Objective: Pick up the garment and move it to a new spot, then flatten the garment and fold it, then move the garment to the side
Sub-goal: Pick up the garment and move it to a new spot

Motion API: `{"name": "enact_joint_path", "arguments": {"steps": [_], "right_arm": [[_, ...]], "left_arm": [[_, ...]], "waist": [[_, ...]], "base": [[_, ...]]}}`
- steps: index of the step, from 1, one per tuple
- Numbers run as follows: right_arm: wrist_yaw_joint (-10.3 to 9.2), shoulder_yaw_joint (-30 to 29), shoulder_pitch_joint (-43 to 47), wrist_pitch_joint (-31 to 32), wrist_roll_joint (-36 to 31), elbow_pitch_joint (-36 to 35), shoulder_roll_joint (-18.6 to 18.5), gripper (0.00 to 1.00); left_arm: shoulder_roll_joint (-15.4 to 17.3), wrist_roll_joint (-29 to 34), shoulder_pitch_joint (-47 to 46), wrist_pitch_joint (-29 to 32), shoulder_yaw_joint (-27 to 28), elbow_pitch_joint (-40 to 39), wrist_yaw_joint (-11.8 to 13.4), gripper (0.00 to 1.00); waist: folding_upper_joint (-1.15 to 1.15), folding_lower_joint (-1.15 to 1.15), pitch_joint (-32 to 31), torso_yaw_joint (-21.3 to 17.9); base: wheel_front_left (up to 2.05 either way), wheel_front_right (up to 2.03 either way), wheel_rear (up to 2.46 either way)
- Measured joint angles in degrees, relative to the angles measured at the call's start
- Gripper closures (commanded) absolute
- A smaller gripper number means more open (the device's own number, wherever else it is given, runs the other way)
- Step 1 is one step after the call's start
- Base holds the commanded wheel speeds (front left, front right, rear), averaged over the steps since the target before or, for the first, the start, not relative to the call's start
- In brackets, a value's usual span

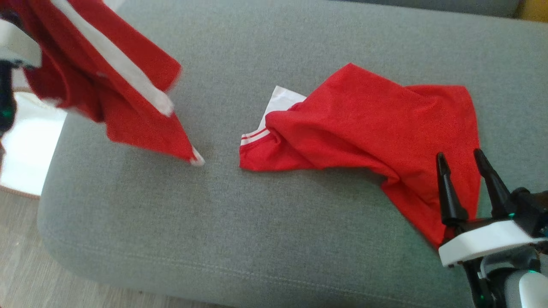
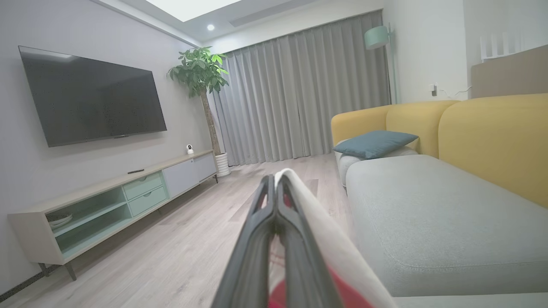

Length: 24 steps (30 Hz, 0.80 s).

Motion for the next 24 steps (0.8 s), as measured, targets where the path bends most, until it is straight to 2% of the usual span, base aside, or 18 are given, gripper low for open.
{"name": "enact_joint_path", "arguments": {"steps": [5, 8, 9, 12, 19, 20, 21, 22, 24], "right_arm": [[0.01, 0.14, -0.55, 1.24, -0.26, -1.59, -0.70, 0.00], [0.01, 0.20, -1.97, 2.04, -0.32, -2.60, -1.57, 0.00], [0.01, 0.27, -2.92, 2.48, -0.32, -3.24, -1.88, 0.00], [0.01, 0.60, -3.88, 2.78, -0.32, -3.83, -2.09, 0.00], [0.01, 1.11, -6.08, 3.18, -0.31, -4.31, -2.76, 0.00], [0.01, 1.13, -6.10, 3.18, -0.31, -4.24, -2.76, 0.00], [0.01, 1.11, -6.10, 2.99, -0.29, -4.13, -2.75, 0.00], [0.01, 1.04, -6.10, 2.60, -0.19, -3.97, -2.75, 0.00], [0.01, 0.99, -6.09, 2.12, -0.19, -3.50, -2.69, 0.00]], "left_arm": [[-0.66, -0.04, -3.80, -2.10, -0.25, 6.68, -1.75, 1.00], [-3.33, -1.19, -3.87, -2.29, -0.79, 11.72, -3.11, 1.00], [-5.77, -2.79, -2.94, -2.30, -1.47, 15.26, -3.96, 1.00], [-8.80, -4.27, -0.70, -3.01, -2.64, 21.52, -5.99, 1.00], [-12.68, -8.14, 1.58, -5.26, -1.88, 35.94, -9.21, 1.00], [-13.03, -8.33, 1.71, -5.69, -1.81, 37.30, -9.48, 0.89], [-13.30, -8.31, 1.87, -6.22, -1.78, 38.27, -9.66, 0.22], [-13.48, -8.15, 1.98, -6.64, -1.77, 39.01, -9.85, 0.00], [-13.91, -7.65, 2.32, -6.89, -1.59, 39.38, -9.75, 0.00]], "waist": [[0.00, 0.01, 2.81, 0.03], [0.00, 0.01, 4.74, 0.02], [0.00, 0.01, 6.06, -0.02], [0.00, 0.01, 8.00, -0.16], [0.00, 0.01, 11.09, -1.56], [0.00, 0.01, 11.23, -1.87], [0.00, 0.00, 11.28, -2.19], [0.00, 0.01, 11.16, -2.42], [0.00, 0.00, 10.55, -2.72]], "base": [[0.00, 0.00, 0.00], [0.00, 0.00, 0.00], [0.00, 0.00, 0.00], [0.00, 0.00, 0.00], [0.00, 0.00, 0.00], [0.00, 0.00, 0.00], [0.00, 0.00, 0.00], [0.00, 0.00, 0.00], [0.00, 0.00, 0.00]]}}
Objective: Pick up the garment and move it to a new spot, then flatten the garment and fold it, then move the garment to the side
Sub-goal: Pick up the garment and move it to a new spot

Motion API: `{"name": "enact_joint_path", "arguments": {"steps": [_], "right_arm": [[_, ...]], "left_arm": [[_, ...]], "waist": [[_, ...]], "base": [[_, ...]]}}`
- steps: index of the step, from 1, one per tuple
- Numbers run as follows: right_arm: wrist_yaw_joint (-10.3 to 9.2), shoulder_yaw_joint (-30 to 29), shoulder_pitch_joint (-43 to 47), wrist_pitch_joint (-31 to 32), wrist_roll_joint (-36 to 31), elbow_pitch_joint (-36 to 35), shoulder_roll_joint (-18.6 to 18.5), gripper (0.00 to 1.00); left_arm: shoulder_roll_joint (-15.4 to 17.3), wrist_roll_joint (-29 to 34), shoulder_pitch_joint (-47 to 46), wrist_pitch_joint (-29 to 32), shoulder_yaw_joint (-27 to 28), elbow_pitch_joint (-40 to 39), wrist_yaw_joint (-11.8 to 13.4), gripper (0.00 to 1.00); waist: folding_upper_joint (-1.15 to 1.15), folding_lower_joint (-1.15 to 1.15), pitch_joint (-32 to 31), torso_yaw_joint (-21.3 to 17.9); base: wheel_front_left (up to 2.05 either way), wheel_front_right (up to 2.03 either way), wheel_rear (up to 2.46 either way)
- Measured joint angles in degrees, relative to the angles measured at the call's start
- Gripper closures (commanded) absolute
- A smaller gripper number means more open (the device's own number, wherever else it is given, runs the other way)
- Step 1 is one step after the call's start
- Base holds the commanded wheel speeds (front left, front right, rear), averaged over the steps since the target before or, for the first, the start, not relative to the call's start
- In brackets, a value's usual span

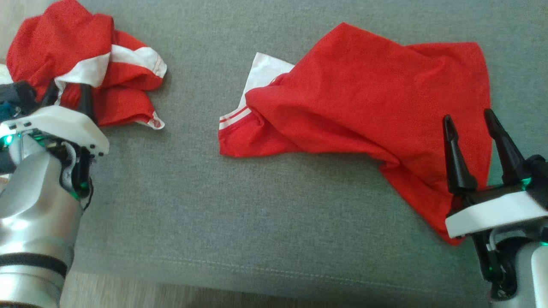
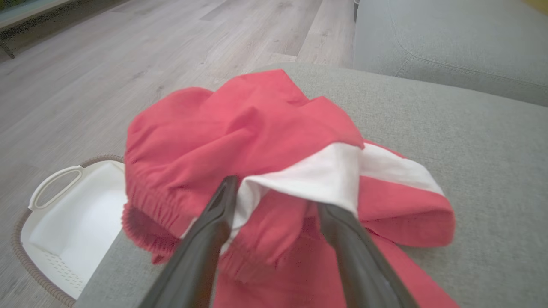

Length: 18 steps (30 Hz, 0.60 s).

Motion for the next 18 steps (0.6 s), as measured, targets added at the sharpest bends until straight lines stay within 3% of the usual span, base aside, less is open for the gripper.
{"name": "enact_joint_path", "arguments": {"steps": [3, 10, 18], "right_arm": [[0.00, 0.03, 0.02, -0.24, 0.05, 0.31, 0.13, 0.00], [0.00, 0.20, 0.65, -1.82, 0.08, 2.43, 1.03, 0.00], [0.00, 0.09, 4.20, -2.59, 0.57, 4.39, 1.92, 0.00]], "left_arm": [[-0.22, 0.75, 1.25, -0.24, 1.58, -1.74, 1.29, 0.00], [-0.79, 7.87, 14.78, -0.38, 8.89, -23.12, 5.48, 0.00], [-2.49, 13.74, 31.99, -0.47, 7.81, -41.67, 7.95, 0.00]], "waist": [[0.00, 0.00, -0.91, -0.24], [0.00, 0.00, -5.63, -1.21], [0.00, -0.01, -12.08, -3.01]], "base": [[0.00, 0.00, 0.00], [0.00, 0.00, 0.00], [0.00, 0.00, 0.00]]}}
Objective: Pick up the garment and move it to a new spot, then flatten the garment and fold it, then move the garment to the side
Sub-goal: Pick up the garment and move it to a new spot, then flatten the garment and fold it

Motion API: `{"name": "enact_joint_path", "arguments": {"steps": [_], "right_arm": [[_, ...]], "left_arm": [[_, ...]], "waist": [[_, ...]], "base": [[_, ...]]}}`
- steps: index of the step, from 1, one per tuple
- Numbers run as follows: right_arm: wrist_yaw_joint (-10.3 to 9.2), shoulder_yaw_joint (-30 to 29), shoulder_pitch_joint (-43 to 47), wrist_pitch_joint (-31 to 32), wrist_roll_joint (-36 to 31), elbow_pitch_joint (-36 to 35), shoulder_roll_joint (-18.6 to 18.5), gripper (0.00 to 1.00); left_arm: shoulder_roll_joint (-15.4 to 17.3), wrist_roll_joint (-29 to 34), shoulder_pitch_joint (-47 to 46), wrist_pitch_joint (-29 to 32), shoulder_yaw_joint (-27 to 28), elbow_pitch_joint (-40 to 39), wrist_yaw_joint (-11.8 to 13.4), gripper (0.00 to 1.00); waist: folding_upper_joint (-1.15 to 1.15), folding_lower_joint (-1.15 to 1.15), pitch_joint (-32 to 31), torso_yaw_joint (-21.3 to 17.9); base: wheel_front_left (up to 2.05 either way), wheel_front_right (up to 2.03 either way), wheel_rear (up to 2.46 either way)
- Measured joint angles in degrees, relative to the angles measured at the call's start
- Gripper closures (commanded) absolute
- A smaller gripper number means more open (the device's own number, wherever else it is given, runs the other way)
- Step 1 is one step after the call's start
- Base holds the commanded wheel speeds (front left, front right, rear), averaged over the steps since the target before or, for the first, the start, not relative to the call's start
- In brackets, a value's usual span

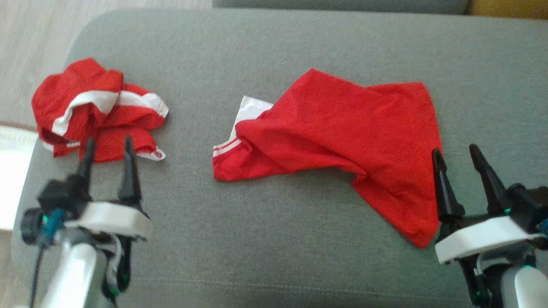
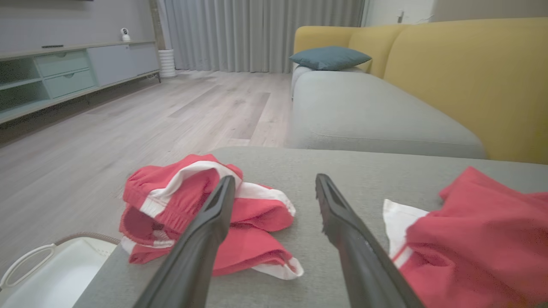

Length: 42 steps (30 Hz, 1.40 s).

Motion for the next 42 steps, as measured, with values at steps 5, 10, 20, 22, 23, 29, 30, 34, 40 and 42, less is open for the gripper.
{"name": "enact_joint_path", "arguments": {"steps": [5, 10, 20, 22, 23, 29, 30, 34, 40, 42], "right_arm": [[0.00, -0.08, 2.02, -0.23, -0.01, 0.78, 0.57, 0.00], [0.00, 0.23, 3.03, -0.23, -0.01, 1.29, 0.65, 0.00], [0.00, 0.67, 5.73, 0.38, -0.12, 1.42, 0.75, 0.00], [0.00, 0.81, 5.73, 0.45, -0.12, 1.42, 0.75, 0.00], [0.00, 0.86, 5.73, 0.46, -0.12, 1.42, 0.76, 0.00], [0.00, 0.85, 5.73, 0.46, -0.12, 1.42, 0.76, 0.00], [0.00, 0.85, 5.73, 0.46, -0.12, 1.42, 0.76, 0.00], [0.00, 0.87, 5.73, 0.47, -0.11, 1.44, 0.77, 0.00], [0.00, 1.25, 5.72, 1.49, 0.01, 3.58, 0.76, 0.00], [0.00, 1.58, 5.71, 2.86, 0.42, 5.63, 0.70, 0.00]], "left_arm": [[0.10, 1.83, 5.24, 2.14, -2.98, -6.76, 1.04, 0.00], [0.54, 2.66, 7.73, 4.85, -4.61, -10.45, 1.81, 0.00], [0.58, 2.78, 12.62, 6.92, -6.17, -13.13, 3.01, 0.00], [0.59, 2.78, 12.62, 6.94, -6.17, -13.62, 3.37, 0.00], [0.62, 2.78, 12.63, 7.19, -6.17, -13.78, 3.52, 0.00], [0.74, 2.79, 13.03, 7.43, -6.28, -14.05, 3.58, 0.00], [0.74, 2.79, 13.04, 7.43, -6.37, -14.08, 3.58, 0.00], [0.78, 2.79, 13.04, 7.43, -6.51, -14.30, 4.00, 0.00], [0.78, 2.87, 12.79, 7.42, -6.98, -15.01, 3.99, 0.00], [0.76, 3.25, 12.06, 7.38, -7.34, -15.21, 3.99, 0.00]], "waist": [[0.00, 0.00, -3.25, -2.00], [0.00, 0.00, -5.58, -4.75], [0.00, 0.00, -8.97, -9.11], [0.00, 0.00, -9.15, -9.38], [0.00, 0.00, -9.19, -9.42], [0.00, 0.00, -9.29, -9.20], [0.00, 0.00, -9.30, -9.11], [0.00, 0.00, -9.08, -8.77], [0.00, 0.00, -7.82, -8.10], [0.00, 0.00, -6.91, -7.77]], "base": [[0.00, 0.00, 0.00], [0.00, 0.00, 0.00], [0.00, 0.00, 0.00], [0.00, 0.00, 0.00], [0.00, 0.00, 0.00], [0.00, 0.00, 0.00], [0.00, 0.00, 0.00], [0.00, 0.00, 0.00], [0.00, 0.00, 0.00], [0.00, 0.00, 0.00]]}}
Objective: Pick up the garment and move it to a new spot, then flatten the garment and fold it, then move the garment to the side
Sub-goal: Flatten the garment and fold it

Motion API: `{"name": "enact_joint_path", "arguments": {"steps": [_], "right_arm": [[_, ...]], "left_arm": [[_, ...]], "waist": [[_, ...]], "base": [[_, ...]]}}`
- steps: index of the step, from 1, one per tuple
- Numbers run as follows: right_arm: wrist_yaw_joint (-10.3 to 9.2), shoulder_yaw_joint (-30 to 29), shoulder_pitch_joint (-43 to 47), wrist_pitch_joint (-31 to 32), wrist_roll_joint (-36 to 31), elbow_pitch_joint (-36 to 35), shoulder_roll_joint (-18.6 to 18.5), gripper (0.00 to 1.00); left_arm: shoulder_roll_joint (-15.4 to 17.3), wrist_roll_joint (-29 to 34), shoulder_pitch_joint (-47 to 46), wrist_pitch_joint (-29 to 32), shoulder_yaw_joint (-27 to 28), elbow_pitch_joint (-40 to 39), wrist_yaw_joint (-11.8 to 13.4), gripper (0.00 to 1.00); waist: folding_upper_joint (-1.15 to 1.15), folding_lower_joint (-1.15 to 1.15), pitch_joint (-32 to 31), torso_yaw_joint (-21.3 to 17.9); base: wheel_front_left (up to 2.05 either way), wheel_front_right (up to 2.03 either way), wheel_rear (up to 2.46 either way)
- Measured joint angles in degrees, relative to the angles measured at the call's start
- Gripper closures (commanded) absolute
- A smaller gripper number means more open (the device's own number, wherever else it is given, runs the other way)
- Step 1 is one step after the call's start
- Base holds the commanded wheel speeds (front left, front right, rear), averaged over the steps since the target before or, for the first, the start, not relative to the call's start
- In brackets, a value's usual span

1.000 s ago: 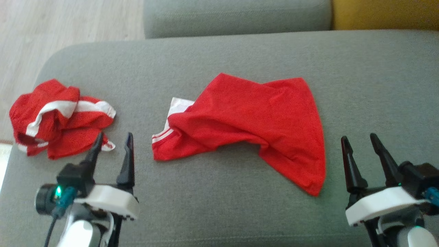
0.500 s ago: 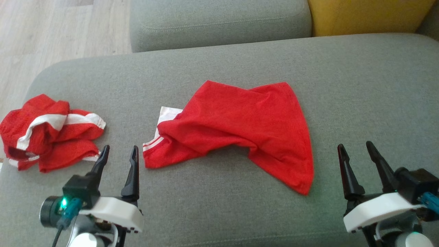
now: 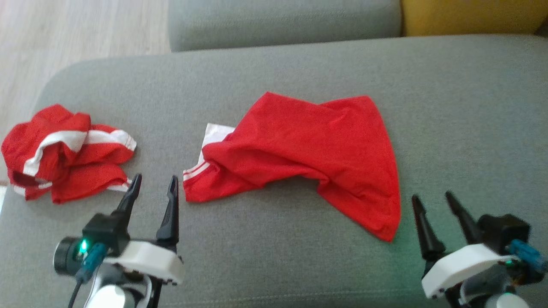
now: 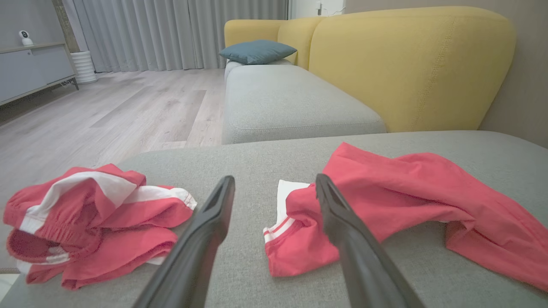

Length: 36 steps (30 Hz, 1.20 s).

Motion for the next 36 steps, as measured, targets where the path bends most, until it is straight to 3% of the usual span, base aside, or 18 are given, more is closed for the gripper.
{"name": "enact_joint_path", "arguments": {"steps": [12, 13, 14, 15, 29, 36], "right_arm": [[0.00, 2.10, -6.07, 3.21, 2.92, 11.21, -1.21, 0.00], [0.00, 2.34, -7.00, 3.34, 3.44, 11.82, -1.47, 0.09], [0.00, 2.49, -7.66, 3.32, 3.86, 12.16, -1.67, 0.76], [0.00, 2.56, -8.09, 3.13, 4.38, 12.22, -1.81, 1.00], [0.00, -0.88, -12.79, -0.77, 6.56, 2.80, -6.00, 1.00], [0.00, -2.05, -21.85, -0.12, 8.73, 6.37, -9.75, 1.00]], "left_arm": [[-1.27, 0.71, -6.88, -1.91, -2.12, -0.23, -0.58, 0.00], [-1.51, 0.71, -7.42, -2.15, -2.44, -0.02, -0.69, 0.00], [-1.75, 0.71, -7.89, -2.18, -2.65, 0.23, -0.83, 0.00], [-1.99, 0.71, -8.38, -2.34, -2.80, 0.53, -1.03, 0.00], [-2.29, 0.71, -9.42, -3.67, -2.88, 2.18, -1.02, 0.00], [-2.34, 0.86, -11.32, -4.10, -2.91, 1.54, -0.99, 0.00]], "waist": [[0.00, 0.00, 8.36, 2.37], [0.00, 0.00, 8.94, 2.61], [0.00, 0.00, 9.42, 2.86], [0.00, 0.00, 9.84, 3.14], [0.00, 0.00, 9.86, 4.05], [0.00, 0.00, 12.00, 4.37]], "base": [[0.00, 0.00, 0.00], [0.00, 0.00, 0.00], [0.00, 0.00, 0.00], [0.00, 0.00, 0.00], [0.00, 0.00, 0.00], [0.00, 0.00, 0.00]]}}
